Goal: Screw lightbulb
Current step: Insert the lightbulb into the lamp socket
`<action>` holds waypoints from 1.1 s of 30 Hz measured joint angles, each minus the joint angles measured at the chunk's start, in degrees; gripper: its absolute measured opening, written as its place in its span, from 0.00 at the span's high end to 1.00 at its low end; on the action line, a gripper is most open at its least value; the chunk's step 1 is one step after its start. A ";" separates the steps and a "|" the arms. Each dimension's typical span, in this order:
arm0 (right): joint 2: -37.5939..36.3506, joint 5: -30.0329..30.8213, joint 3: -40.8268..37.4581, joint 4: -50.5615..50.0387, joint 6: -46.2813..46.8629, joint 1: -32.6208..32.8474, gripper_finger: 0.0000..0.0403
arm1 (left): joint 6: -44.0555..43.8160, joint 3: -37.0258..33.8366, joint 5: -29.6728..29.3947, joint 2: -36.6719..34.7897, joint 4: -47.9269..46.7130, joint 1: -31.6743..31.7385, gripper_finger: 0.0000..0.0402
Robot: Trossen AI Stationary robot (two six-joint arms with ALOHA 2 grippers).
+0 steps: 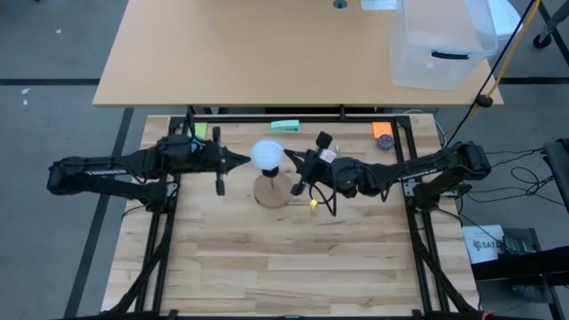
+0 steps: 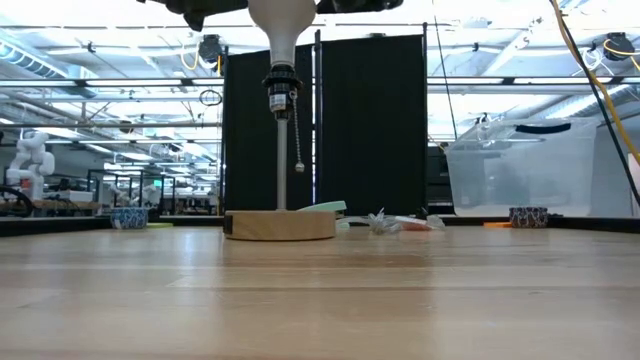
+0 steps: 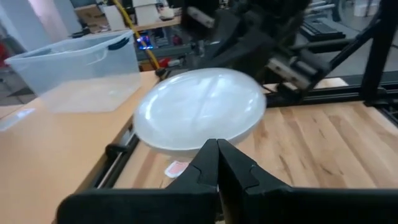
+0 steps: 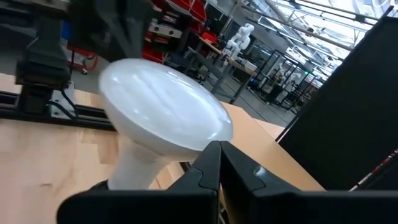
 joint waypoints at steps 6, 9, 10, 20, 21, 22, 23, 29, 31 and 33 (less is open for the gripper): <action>-0.02 -2.20 0.00 0.07 0.00 1.71 1.00 | -0.50 0.00 -1.23 0.02 -0.65 2.30 1.00; 0.04 -3.68 -0.02 -0.04 0.00 2.69 1.00 | -0.79 0.07 -1.55 0.17 -0.81 3.28 1.00; 0.04 -4.36 -0.01 -0.10 0.00 2.84 1.00 | -0.76 0.07 -1.82 0.19 -0.81 3.44 1.00; 0.53 -4.56 -0.04 -8.09 6.14 3.78 1.00 | 0.72 0.07 -2.07 -1.35 -0.46 3.60 1.00; 0.87 -3.73 -0.04 -8.32 6.44 3.76 1.00 | 0.72 0.07 -2.06 -1.72 -0.18 3.27 1.00; 1.20 -2.30 -0.10 -8.41 6.38 3.73 1.00 | 0.74 0.07 -1.98 -2.07 -0.14 2.94 1.00; 1.39 -0.86 -0.11 -8.45 5.98 3.66 1.00 | 0.78 0.07 -1.32 -2.26 -0.01 2.44 1.00; 1.55 7.40 -0.11 -6.39 4.34 1.40 1.00 | 0.85 0.07 2.87 -3.21 0.69 -1.33 1.00; 1.55 7.67 -0.11 -3.84 2.86 0.43 1.00 | 1.37 0.07 2.97 -2.87 0.67 -2.91 1.00; 1.55 7.44 -0.11 -1.51 1.42 -0.23 1.00 | 2.33 0.07 2.77 -2.10 0.71 -4.25 1.00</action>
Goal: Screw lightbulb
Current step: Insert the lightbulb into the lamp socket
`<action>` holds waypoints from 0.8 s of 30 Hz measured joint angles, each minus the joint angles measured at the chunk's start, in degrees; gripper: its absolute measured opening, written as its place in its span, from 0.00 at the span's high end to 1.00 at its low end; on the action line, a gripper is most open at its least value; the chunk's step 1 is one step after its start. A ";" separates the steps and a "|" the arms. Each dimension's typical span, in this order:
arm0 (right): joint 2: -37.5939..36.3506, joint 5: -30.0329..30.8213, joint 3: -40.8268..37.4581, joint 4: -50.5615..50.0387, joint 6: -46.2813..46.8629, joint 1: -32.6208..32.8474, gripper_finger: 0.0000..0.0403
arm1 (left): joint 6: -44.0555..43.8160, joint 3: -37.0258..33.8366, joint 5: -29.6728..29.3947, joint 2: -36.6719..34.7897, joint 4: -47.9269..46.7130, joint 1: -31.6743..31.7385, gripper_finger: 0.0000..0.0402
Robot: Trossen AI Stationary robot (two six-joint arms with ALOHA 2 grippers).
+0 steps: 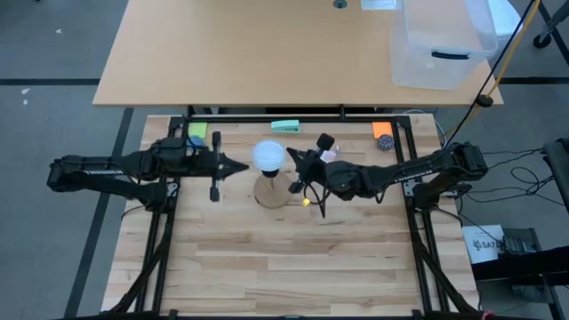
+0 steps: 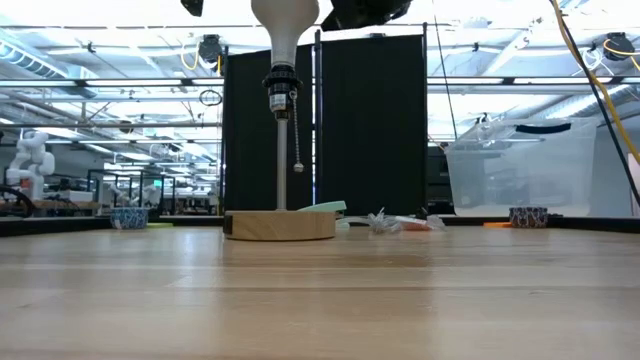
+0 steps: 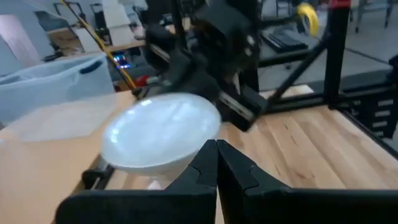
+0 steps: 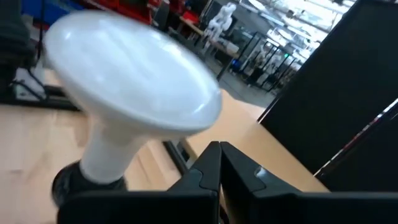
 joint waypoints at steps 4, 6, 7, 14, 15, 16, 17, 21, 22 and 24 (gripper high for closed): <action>-0.02 -0.99 0.00 2.58 -2.15 -0.70 1.00 | 1.13 -0.02 -2.26 1.66 -0.02 -1.03 1.00; 0.00 -3.51 0.00 2.87 -2.32 -0.75 1.00 | 1.47 -0.02 -3.55 2.35 0.00 -0.99 1.00; 0.00 -4.62 0.00 3.12 -2.34 -0.77 1.00 | 1.54 -0.02 -4.09 2.79 0.03 -0.99 1.00; -0.02 -4.72 0.00 3.10 -2.60 -0.14 1.00 | 2.96 -0.02 -4.69 3.37 0.38 -0.11 1.00; -0.05 -4.49 0.00 2.97 -2.60 0.09 1.00 | 2.96 -0.02 -5.12 3.35 0.36 0.26 1.00; -0.11 -4.30 0.00 2.87 -2.56 0.36 1.00 | 2.97 -0.02 -5.74 3.35 0.21 0.71 1.00; -0.11 -4.17 0.00 2.80 -2.56 0.58 1.00 | 2.98 -0.02 -6.42 3.28 0.02 1.10 1.00; -0.21 -4.70 0.00 1.99 -1.96 1.86 1.00 | 2.81 -0.04 -8.80 3.25 -0.91 3.20 1.00; -0.22 -5.49 0.00 1.81 -1.59 2.23 1.00 | 2.59 -0.04 -9.19 3.27 -0.84 3.85 1.00; -0.11 -7.54 0.09 1.66 -1.36 3.10 1.00 | 1.65 -0.04 -9.51 3.44 0.01 5.10 1.00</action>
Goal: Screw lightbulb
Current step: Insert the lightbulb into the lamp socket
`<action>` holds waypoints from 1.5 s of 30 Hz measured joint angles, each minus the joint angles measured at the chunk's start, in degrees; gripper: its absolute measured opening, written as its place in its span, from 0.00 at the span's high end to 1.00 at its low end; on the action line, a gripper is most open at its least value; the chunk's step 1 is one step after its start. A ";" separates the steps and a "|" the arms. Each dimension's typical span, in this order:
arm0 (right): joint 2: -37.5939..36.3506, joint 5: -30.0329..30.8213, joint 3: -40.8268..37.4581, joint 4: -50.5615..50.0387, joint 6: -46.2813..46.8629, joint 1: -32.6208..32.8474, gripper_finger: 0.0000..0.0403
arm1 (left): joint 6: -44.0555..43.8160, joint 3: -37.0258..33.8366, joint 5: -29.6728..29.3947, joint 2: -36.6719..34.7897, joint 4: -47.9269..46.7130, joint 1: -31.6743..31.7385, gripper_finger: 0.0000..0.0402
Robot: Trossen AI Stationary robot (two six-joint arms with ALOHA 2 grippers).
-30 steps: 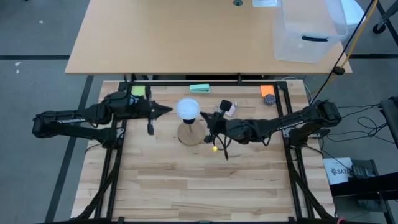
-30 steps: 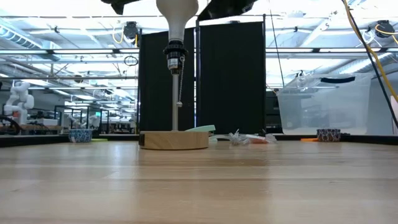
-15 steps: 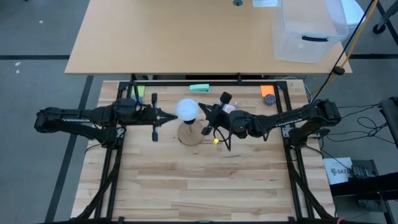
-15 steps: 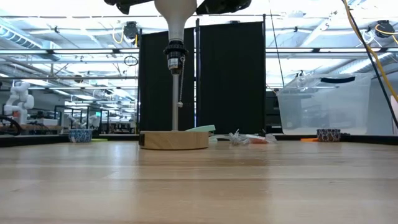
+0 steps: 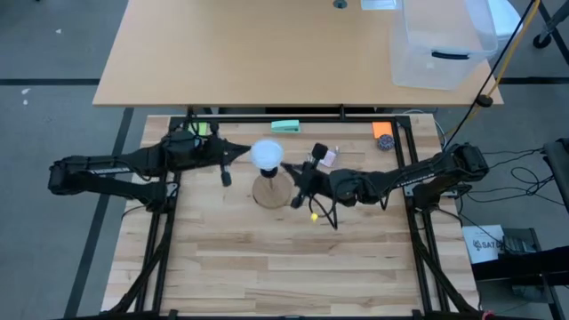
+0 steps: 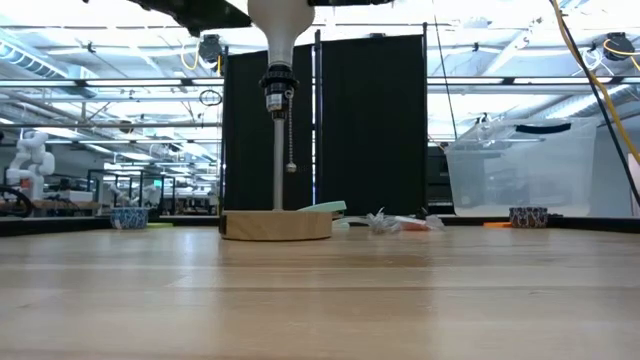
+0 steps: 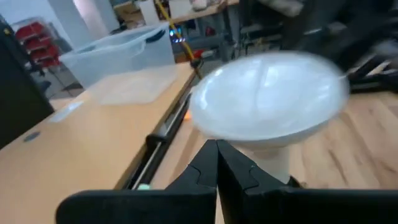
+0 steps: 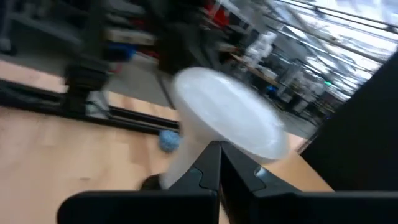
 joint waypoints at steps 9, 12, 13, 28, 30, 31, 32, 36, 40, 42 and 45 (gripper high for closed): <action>0.11 -0.41 0.02 -2.24 0.79 2.82 1.00 | -0.42 -0.07 0.15 -0.09 -1.96 3.46 1.00; 0.11 1.85 0.02 -3.59 1.74 2.74 1.00 | -0.44 -0.07 1.21 -1.40 -1.78 3.18 1.00; 0.11 3.03 0.02 -4.03 1.80 2.62 1.00 | -0.44 -0.07 1.96 -1.85 -1.64 2.92 1.00; 0.09 5.66 0.02 0.83 -0.78 -4.19 1.00 | -0.62 -0.04 12.06 -1.95 -0.03 -2.84 1.00; 0.06 3.56 0.02 0.98 -0.82 -4.81 1.00 | -0.59 -0.04 10.68 -1.91 -0.11 -2.83 1.00; 0.07 2.29 0.02 1.18 -0.80 -4.98 1.00 | -0.57 -0.04 9.68 -1.91 -0.14 -2.83 1.00; 0.09 1.14 0.02 1.46 -0.79 -5.01 1.00 | -0.34 -0.04 8.87 -1.91 -0.14 -2.81 1.00; 0.04 0.39 0.02 1.60 -0.78 -4.83 1.00 | -0.18 -0.04 8.31 -1.93 -0.47 -2.04 1.00; 0.00 0.86 0.02 1.55 -1.21 -3.64 1.00 | -0.22 0.00 8.00 -2.00 -1.86 -1.00 1.00; -0.02 1.06 0.02 1.39 -1.41 -3.01 1.00 | -0.24 0.00 7.98 -1.99 -1.98 -0.42 1.00; -0.11 1.31 0.02 0.81 -1.50 -1.94 1.00 | -0.38 0.00 7.68 -2.00 -2.20 0.56 1.00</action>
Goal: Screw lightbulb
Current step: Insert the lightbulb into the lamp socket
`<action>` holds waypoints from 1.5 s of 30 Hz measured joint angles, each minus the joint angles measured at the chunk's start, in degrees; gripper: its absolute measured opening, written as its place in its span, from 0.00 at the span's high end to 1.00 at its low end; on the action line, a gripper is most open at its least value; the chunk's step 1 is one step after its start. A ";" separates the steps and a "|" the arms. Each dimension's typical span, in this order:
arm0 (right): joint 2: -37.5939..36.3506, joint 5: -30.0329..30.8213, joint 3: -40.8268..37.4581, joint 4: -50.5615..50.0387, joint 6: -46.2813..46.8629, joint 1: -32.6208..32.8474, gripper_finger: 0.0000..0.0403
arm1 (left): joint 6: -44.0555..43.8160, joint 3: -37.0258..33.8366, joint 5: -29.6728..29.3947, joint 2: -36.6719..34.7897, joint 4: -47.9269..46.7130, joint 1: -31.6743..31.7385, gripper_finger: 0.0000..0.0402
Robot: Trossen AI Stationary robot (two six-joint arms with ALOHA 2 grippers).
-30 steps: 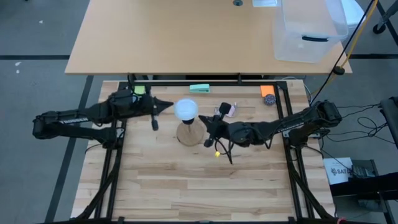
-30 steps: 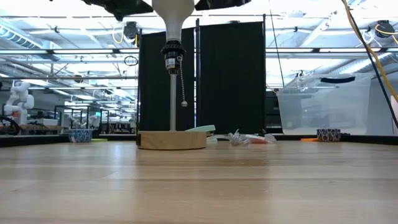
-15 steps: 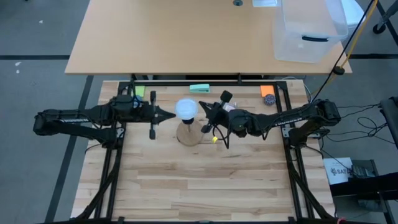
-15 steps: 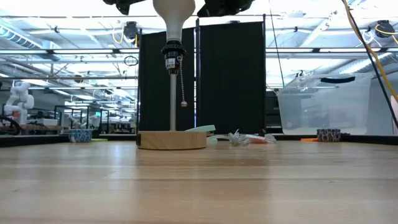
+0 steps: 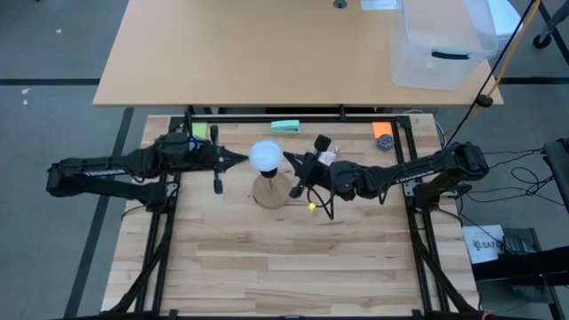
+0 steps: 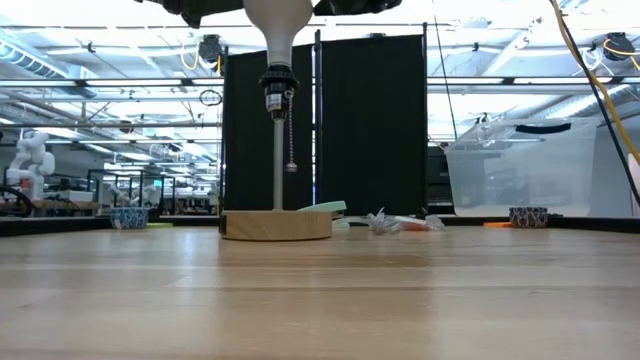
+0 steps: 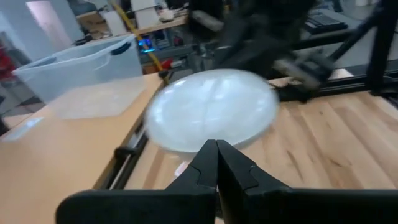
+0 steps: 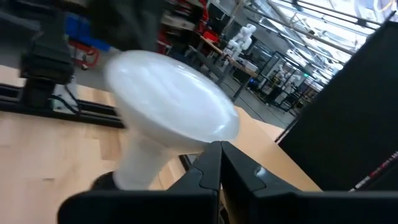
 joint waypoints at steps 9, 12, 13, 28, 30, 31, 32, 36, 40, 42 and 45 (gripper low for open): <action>0.24 -5.29 -0.02 -2.20 -0.07 3.18 1.00 | -1.97 -0.02 -1.28 0.22 -0.20 3.50 1.00; 0.20 -4.69 -0.02 -2.97 1.38 3.57 1.00 | -2.93 -0.02 -1.90 0.15 -0.18 4.04 1.00; 0.22 -4.46 -0.01 -3.88 1.92 3.57 1.00 | -2.91 -0.02 -1.86 0.02 -0.27 4.01 1.00; 0.22 4.89 -0.02 -2.09 0.88 -0.70 1.00 | -2.99 -0.02 0.86 -2.01 1.95 -3.44 1.00; 0.22 4.90 -0.02 -0.66 -0.33 -1.40 1.00 | -2.89 -0.02 0.86 -1.37 1.63 -4.32 1.00; 0.22 4.73 -0.02 0.05 -0.95 -1.74 1.00 | -2.83 -0.02 0.86 -1.12 1.67 -4.49 1.00; 0.20 4.32 -0.02 0.60 -1.40 -2.04 1.00 | -2.83 -0.02 0.74 -0.94 1.71 -4.55 1.00; 0.20 1.32 -0.02 1.23 -1.77 -2.55 1.00 | -2.81 -0.02 -1.29 0.13 1.65 -4.06 1.00; 0.17 0.78 -0.02 1.16 -1.89 -2.54 1.00 | -2.83 -0.02 -1.32 0.70 1.64 -3.09 1.00; 0.11 0.95 -0.02 1.03 -2.03 -2.20 1.00 | -2.83 -0.02 -1.30 0.72 1.54 -2.59 1.00; 0.09 1.16 -0.02 0.81 -2.51 -1.42 1.00 | -2.84 -0.02 -1.42 0.70 0.91 -1.89 1.00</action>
